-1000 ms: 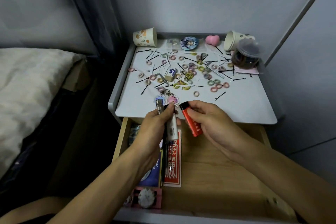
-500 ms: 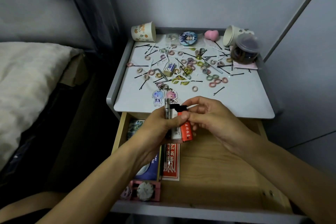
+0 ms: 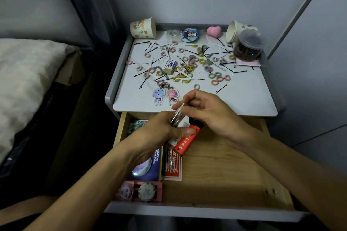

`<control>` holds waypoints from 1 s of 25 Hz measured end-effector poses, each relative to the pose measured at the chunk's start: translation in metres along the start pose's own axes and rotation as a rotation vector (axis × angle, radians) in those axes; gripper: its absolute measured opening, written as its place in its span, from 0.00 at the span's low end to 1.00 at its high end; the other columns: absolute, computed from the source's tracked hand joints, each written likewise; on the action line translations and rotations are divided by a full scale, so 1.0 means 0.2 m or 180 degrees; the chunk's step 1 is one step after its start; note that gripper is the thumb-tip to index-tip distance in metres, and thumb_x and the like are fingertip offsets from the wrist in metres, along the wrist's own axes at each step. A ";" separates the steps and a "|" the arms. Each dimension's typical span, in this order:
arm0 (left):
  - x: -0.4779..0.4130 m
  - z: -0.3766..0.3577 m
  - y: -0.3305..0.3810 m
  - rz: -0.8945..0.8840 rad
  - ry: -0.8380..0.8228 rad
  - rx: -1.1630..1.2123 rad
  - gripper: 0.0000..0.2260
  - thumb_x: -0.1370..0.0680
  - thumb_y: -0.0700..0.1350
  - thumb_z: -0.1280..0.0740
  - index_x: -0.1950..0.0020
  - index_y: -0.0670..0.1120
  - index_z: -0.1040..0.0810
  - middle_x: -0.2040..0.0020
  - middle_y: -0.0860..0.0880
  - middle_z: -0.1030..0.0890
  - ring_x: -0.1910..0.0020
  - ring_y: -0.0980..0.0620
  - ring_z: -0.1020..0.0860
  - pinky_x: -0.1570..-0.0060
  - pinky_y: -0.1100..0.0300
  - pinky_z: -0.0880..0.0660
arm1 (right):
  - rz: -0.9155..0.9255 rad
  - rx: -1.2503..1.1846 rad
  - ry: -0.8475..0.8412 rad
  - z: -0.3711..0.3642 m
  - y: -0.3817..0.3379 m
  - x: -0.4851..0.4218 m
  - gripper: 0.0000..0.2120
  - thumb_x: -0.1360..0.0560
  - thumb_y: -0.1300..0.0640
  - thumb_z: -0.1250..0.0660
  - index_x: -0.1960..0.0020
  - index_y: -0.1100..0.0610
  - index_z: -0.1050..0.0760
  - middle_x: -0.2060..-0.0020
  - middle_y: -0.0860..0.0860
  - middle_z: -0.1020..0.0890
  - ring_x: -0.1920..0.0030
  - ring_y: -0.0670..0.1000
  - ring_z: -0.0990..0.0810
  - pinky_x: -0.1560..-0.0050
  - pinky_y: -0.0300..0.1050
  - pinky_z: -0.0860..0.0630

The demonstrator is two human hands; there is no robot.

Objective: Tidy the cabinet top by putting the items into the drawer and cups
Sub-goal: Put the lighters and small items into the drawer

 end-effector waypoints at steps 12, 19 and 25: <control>0.12 0.32 0.02 -0.0135 0.1434 0.1274 0.05 0.20 0.39 0.36 0.48 0.39 0.24 0.62 0.44 0.19 0.69 0.51 0.19 0.69 0.58 0.19 | -0.1835 -0.0416 -0.0164 -0.05 0.40 0.16 0.11 0.20 0.53 0.37 0.47 0.61 0.23 0.61 0.54 0.19 0.74 0.44 0.27 0.78 0.34 0.33; 0.17 0.37 0.04 -0.0214 0.1494 0.1550 0.08 0.20 0.39 0.36 0.43 0.37 0.25 0.59 0.44 0.18 0.69 0.51 0.20 0.69 0.58 0.19 | -0.2036 -0.0545 0.0024 -0.03 0.64 0.10 0.13 0.24 0.61 0.33 0.43 0.67 0.22 0.54 0.57 0.16 0.58 0.49 0.19 0.60 0.39 0.23; 0.16 0.39 0.03 -0.0155 0.1535 0.1555 0.06 0.20 0.39 0.35 0.44 0.38 0.25 0.57 0.42 0.19 0.67 0.50 0.20 0.70 0.58 0.20 | -0.1729 0.0655 0.0693 0.01 0.73 -0.10 0.12 0.25 0.60 0.29 0.48 0.65 0.27 0.64 0.56 0.19 0.69 0.50 0.22 0.69 0.38 0.23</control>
Point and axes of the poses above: each hand's wrist, its own x-axis away from the middle knuckle, its own z-axis out of the back of the hand, y = z × x, the point moved 7 cm from there along -x, towards the middle knuckle
